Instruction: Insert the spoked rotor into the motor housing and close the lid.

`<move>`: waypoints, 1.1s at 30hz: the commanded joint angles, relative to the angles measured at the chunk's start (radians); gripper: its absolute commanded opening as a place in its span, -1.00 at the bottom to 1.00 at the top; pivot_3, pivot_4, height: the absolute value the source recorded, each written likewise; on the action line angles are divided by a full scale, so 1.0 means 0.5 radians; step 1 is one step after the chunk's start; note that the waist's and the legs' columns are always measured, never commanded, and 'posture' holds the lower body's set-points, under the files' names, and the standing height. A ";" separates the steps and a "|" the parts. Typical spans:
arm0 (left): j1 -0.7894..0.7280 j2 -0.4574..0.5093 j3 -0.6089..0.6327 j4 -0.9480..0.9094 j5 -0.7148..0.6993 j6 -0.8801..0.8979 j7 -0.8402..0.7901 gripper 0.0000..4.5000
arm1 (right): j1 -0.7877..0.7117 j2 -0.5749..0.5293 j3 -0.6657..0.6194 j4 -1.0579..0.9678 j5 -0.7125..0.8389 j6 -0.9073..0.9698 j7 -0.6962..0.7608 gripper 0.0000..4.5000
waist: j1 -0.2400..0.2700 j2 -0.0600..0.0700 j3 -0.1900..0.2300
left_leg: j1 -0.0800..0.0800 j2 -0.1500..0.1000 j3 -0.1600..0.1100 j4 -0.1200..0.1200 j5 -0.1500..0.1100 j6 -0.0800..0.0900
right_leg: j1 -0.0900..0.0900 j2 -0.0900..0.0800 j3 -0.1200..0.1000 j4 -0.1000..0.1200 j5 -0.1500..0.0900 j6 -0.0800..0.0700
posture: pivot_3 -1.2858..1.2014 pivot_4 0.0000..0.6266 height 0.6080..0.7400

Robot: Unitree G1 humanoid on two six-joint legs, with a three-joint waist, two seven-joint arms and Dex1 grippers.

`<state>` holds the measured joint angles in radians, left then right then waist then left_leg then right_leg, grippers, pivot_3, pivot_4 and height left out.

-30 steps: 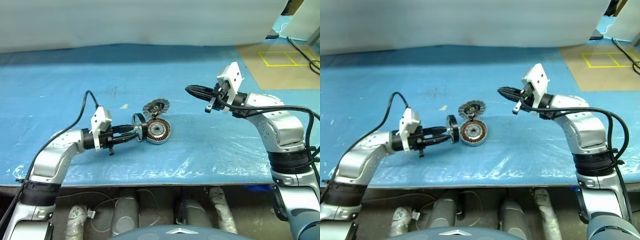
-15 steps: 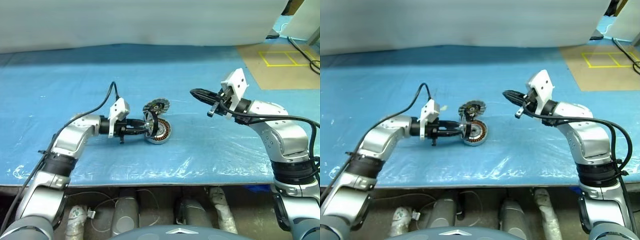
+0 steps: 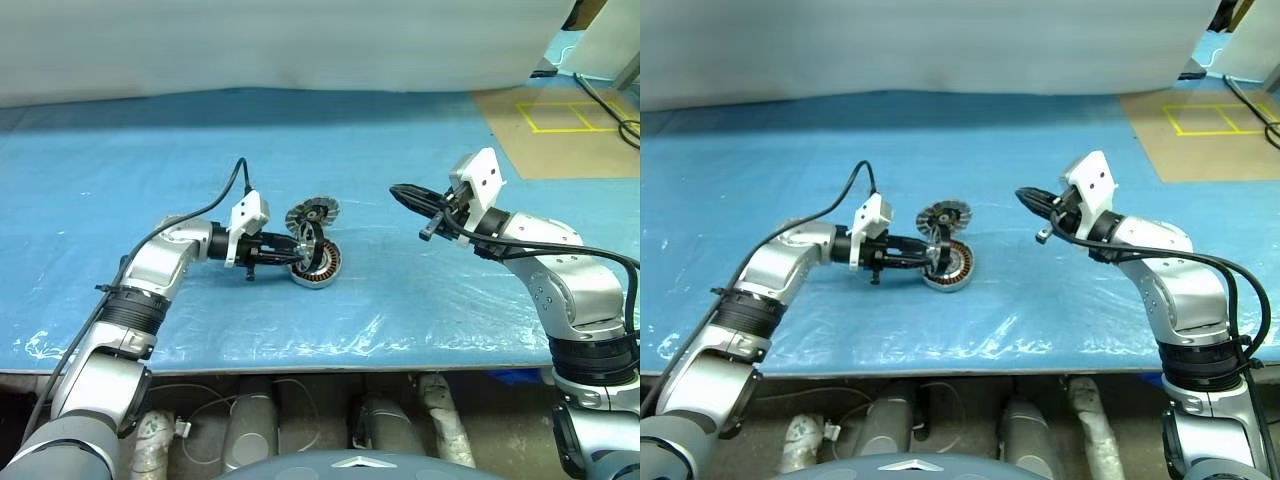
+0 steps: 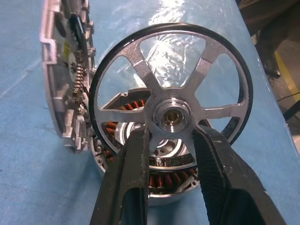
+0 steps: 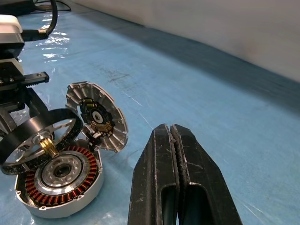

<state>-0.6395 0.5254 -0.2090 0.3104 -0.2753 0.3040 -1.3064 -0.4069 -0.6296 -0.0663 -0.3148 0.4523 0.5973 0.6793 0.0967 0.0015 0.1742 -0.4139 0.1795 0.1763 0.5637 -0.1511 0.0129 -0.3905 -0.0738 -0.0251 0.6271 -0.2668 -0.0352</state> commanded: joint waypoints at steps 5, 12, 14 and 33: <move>-0.127 0.103 0.021 -0.100 0.005 0.092 -0.073 -0.46 | 0.005 -0.049 -0.060 -0.078 0.003 -0.011 -0.003 -1.00 | 0.000 0.000 0.000 | 0.000 0.000 0.000 0.000 0.000 0.000 | 0.000 0.000 0.000 -0.001 0.000 0.000 | 0.03 -0.52 1.00; -0.134 0.130 -0.051 -0.167 0.062 0.191 -0.079 -0.46 | 0.015 -0.051 -0.056 -0.098 0.017 0.007 -0.001 -1.00 | 0.000 0.000 0.000 | 0.000 0.000 0.000 -0.001 0.000 0.000 | 0.000 0.000 0.000 -0.001 0.000 0.000 | 0.03 -0.52 1.00; -0.157 0.129 -0.077 -0.120 0.120 0.169 -0.059 -0.46 | 0.015 -0.054 -0.063 -0.094 0.019 0.010 0.001 -1.00 | 0.000 0.000 0.000 | 0.000 0.000 0.000 -0.001 0.000 0.000 | 0.000 0.000 0.000 -0.001 0.000 0.000 | 0.03 -0.52 1.00; -0.211 0.069 -0.181 -0.045 0.305 0.059 -0.046 -0.46 | 0.032 -0.045 -0.063 -0.102 0.011 0.011 -0.024 -1.00 | 0.003 0.001 -0.001 | 0.003 0.000 0.000 0.001 0.000 0.000 | 0.003 0.000 0.000 0.000 0.000 0.000 | 0.03 -0.52 1.00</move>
<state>-0.7326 0.5614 -0.2835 0.2805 -0.1407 0.3525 -1.3342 -0.3872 -0.6436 -0.0681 -0.3233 0.4521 0.6110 0.6721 0.0982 0.0020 0.1738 -0.4125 0.1794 0.1762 0.5639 -0.1511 0.0129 -0.3886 -0.0740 -0.0253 0.6269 -0.2669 -0.0352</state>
